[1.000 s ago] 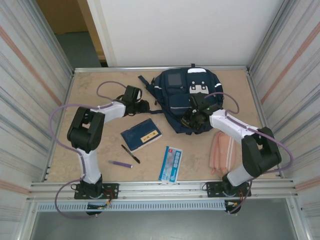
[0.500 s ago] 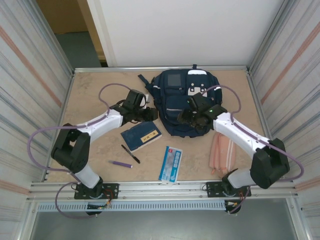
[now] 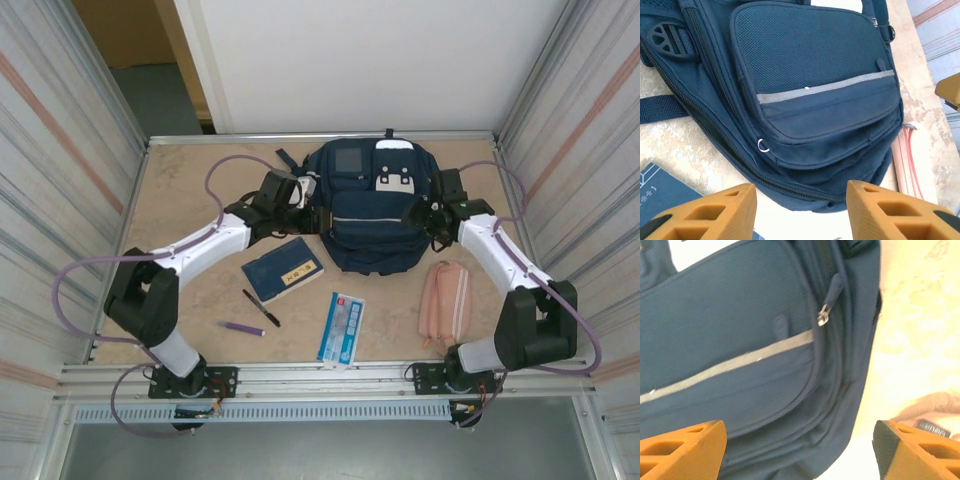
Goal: Pack the student bag
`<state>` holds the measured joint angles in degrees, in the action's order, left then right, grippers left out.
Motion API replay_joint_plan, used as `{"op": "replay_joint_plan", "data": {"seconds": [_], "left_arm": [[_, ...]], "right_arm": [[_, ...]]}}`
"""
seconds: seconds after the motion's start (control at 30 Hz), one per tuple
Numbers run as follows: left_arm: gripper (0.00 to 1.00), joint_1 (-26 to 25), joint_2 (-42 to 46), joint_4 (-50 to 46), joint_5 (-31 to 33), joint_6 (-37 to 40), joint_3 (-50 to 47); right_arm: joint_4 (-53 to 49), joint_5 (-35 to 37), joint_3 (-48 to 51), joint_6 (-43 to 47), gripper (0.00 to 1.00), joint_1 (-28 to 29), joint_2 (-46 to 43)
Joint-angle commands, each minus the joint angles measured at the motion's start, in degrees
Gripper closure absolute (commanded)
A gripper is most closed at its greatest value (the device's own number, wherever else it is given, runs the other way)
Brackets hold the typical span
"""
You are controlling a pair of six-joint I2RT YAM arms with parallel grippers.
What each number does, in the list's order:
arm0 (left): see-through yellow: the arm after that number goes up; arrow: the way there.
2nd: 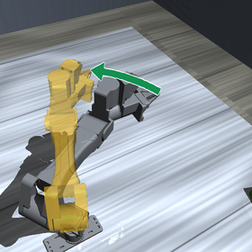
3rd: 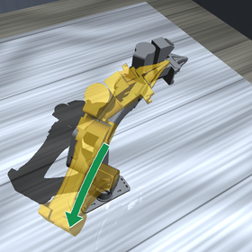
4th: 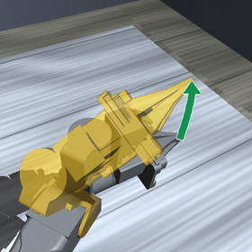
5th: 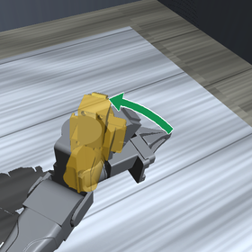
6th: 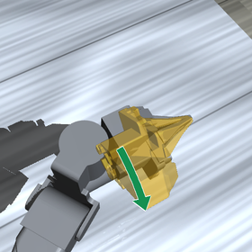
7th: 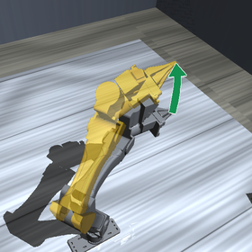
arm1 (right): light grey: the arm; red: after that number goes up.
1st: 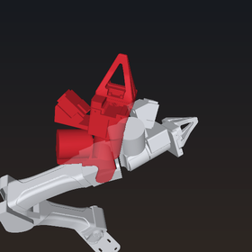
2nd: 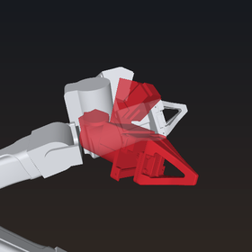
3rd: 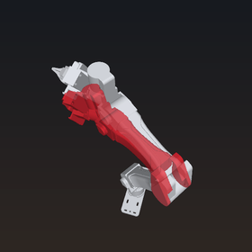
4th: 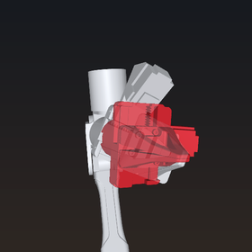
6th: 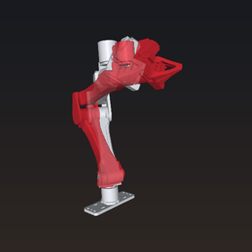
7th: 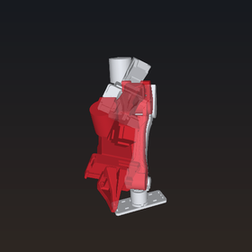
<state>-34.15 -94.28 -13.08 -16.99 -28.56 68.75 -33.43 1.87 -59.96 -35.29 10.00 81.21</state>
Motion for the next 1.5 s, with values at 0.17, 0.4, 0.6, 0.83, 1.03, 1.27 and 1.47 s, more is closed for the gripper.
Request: {"op": "replay_joint_plan", "data": {"seconds": [0.17, 0.4, 0.6, 0.83, 1.03, 1.27, 1.47], "left_arm": [[0.50, 2.90, -2.81, -1.77, 0.77, -1.80, 2.26], [0.50, 2.30, 1.21, -2.14, 3.79, -0.90, -2.48], [0.50, 1.44, 6.43, -1.39, 6.70, -1.82, -12.09], [0.50, 0.59, 11.50, -3.09, 9.15, -3.37, -15.09], [0.49, -1.61, 14.27, -2.70, 9.32, 1.10, -13.72], [0.49, -2.85, 13.85, 0.78, 10.89, 4.72, -11.03], [0.47, -3.47, 13.40, 0.62, 11.13, 7.00, -10.62]], "right_arm": [[12.09, -10.40, 3.14, -0.44, 0.32, -4.76, 8.92], [17.50, -14.03, -1.60, -1.17, 0.56, -5.02, 19.06], [16.72, -15.94, -1.41, -3.28, 0.96, -4.47, 16.22], [14.80, -24.48, -4.58, -5.25, 1.00, -4.59, 11.59], [14.93, -24.73, -9.03, -8.08, 1.00, -5.04, 7.01], [14.45, -26.49, -12.43, -11.68, 1.00, -6.94, 3.16], [14.55, -29.40, -11.34, -13.41, 0.95, -8.33, 2.05]]}}
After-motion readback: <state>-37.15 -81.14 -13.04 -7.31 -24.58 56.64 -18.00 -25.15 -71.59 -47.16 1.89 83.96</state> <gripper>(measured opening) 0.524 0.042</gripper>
